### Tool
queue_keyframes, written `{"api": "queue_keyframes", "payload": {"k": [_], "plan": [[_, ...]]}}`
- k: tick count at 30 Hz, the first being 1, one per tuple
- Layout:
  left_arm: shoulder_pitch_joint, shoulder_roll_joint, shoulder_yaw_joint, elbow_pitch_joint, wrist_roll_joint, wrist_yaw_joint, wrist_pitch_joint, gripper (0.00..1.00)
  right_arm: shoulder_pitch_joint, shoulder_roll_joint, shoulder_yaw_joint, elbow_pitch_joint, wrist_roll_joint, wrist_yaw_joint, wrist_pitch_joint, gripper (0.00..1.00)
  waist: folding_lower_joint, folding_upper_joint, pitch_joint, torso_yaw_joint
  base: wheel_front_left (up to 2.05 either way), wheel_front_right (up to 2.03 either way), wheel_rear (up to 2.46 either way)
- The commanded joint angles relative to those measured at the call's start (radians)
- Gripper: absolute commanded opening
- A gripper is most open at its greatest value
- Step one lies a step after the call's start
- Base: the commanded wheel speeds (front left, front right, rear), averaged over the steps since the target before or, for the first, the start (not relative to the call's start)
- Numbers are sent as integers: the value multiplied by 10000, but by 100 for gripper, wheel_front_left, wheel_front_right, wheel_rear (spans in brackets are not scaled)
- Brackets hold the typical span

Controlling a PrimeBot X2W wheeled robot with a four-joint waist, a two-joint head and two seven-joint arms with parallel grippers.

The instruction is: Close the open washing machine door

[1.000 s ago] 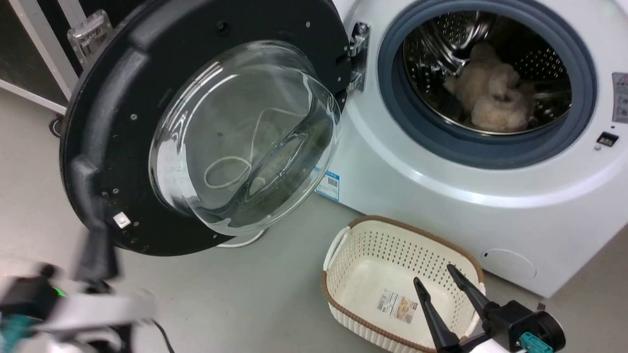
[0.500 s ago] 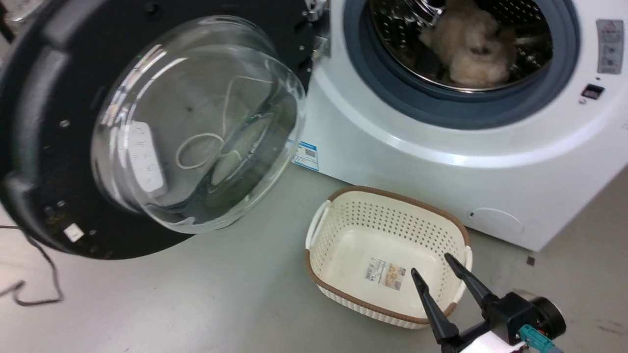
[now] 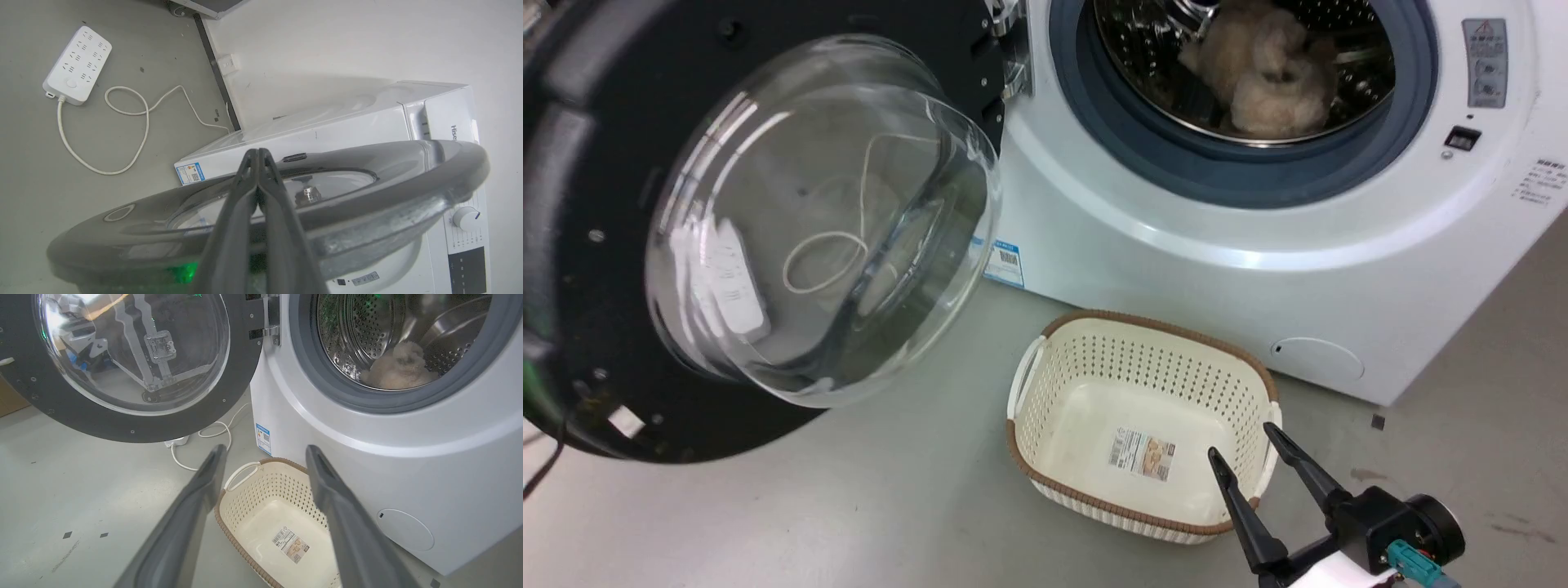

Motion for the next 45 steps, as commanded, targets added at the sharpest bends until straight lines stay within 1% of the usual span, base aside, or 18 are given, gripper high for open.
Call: {"api": "queue_keyframes", "payload": {"k": [1,5,9,15,19,22,24,27,31,36,40,45], "plan": [[252,-147,-46,-63,-96,-85,183,0,-14,1,-22,34,50,8,-44,100,0,0,-92,5,0,0,0],[956,-480,-130,-738,-587,-157,1174,0,55,85,-93,72,79,8,-44,100,0,0,-400,6,0,0,0],[1868,-1037,-308,-1789,-1025,-176,2095,0,127,176,-276,76,92,8,-44,100,0,0,-735,-30,0,0,0],[3577,-2319,-848,-3929,-1454,77,3153,0,297,299,-768,34,33,8,-44,100,0,0,-1197,-228,0,0,0],[4734,-3463,-1465,-5603,-1527,443,3488,0,365,348,-1073,-16,-65,8,-44,100,0,0,-1343,-487,0,0,0],[5459,-3982,-2048,-6484,-1614,575,3600,0,352,370,-1212,-60,-150,8,-44,100,0,0,-1308,-809,0,0,0],[5778,-4175,-2499,-6820,-1823,607,3482,0,309,378,-1265,-98,-211,8,-44,100,0,0,-1205,-1089,0,0,0],[6029,-4276,-3252,-6961,-2329,566,3069,0,213,384,-1299,-126,-291,8,-44,100,0,0,-998,-1595,0,0,0],[6043,-4291,-4491,-6708,-3082,380,1960,0,48,369,-1245,-144,-374,8,-44,100,0,0,-611,-2510,0,0,0],[5526,-4294,-5866,-6243,-3585,74,803,0,-172,335,-1318,-218,-413,8,-44,100,0,0,2,-3797,0,0,0],[4756,-4294,-6506,-5761,-3698,-92,-85,0,-354,354,-1393,-286,-395,8,-44,100,0,0,483,-4860,0,0,0],[3438,-4295,-6879,-4877,-3983,-199,-1373,0,-482,405,-1405,-329,-297,8,-44,100,0,0,947,-6043,0,0,0]]}}
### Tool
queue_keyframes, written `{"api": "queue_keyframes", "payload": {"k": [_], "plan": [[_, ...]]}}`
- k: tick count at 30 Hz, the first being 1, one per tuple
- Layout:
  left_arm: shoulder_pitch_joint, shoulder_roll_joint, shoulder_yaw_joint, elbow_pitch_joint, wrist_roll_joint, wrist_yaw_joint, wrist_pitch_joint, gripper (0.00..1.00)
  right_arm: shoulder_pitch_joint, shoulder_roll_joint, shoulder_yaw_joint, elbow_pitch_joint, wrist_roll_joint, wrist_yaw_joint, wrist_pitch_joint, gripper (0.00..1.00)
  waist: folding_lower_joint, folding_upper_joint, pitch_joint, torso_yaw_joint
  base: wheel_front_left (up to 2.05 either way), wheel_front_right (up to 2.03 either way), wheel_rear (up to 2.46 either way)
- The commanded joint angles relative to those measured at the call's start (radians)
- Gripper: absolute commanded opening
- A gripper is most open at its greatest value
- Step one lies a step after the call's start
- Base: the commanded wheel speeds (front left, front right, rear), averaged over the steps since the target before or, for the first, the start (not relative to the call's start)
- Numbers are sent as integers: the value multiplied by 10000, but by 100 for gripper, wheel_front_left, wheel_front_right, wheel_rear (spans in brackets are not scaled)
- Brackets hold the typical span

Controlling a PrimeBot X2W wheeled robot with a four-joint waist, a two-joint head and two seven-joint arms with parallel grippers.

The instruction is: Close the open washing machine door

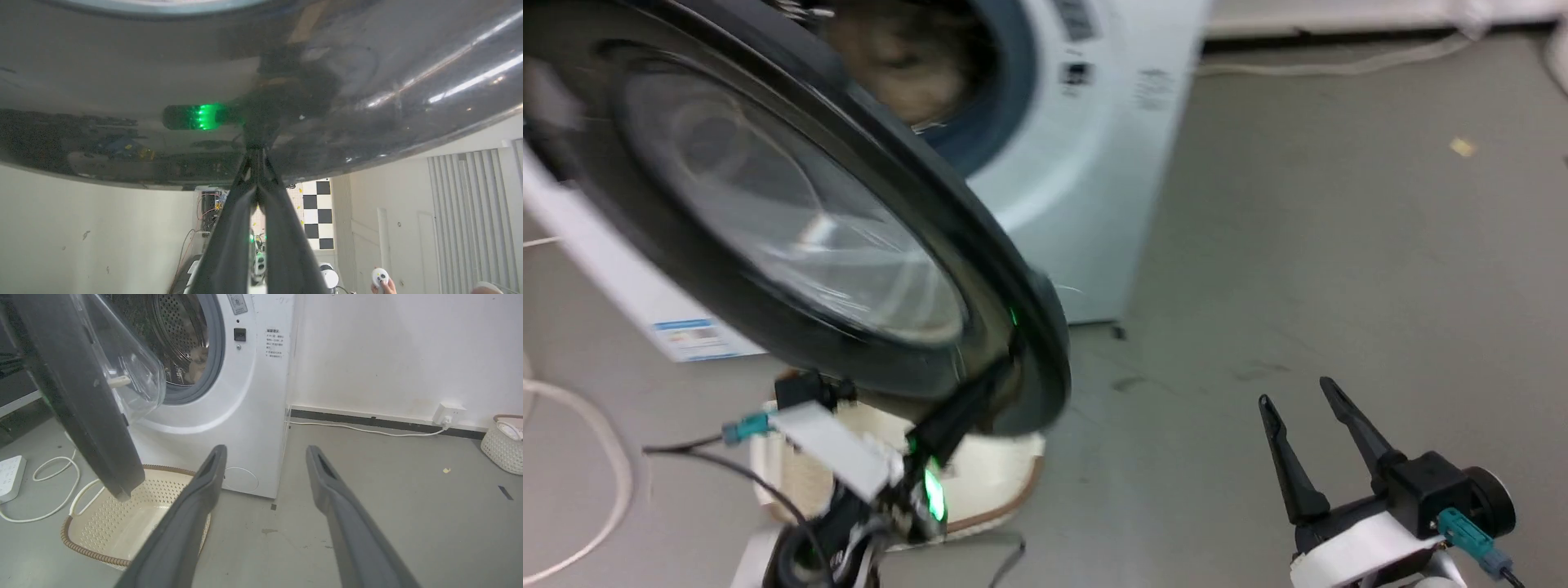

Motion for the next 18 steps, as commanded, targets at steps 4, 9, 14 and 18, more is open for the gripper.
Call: {"api": "queue_keyframes", "payload": {"k": [4,9,14,18], "plan": [[-1508,0,-100,1064,-205,-60,-1297,0,-171,63,50,-40,164,8,-36,100,-2,-1,925,-1679,0,0,0],[-3290,0,-81,2690,-353,-47,-3081,0,-258,78,286,-53,405,8,-36,100,-2,-1,1172,-2223,0,0,0],[-4309,0,-226,3807,-380,-128,-4003,0,-311,81,391,-43,597,8,-36,100,-2,-1,1210,-2353,0,0,0],[-4620,0,-412,4342,-490,-201,-4229,0,-264,82,369,-44,674,8,-36,100,-2,-1,1072,-2197,0,0,0]]}}
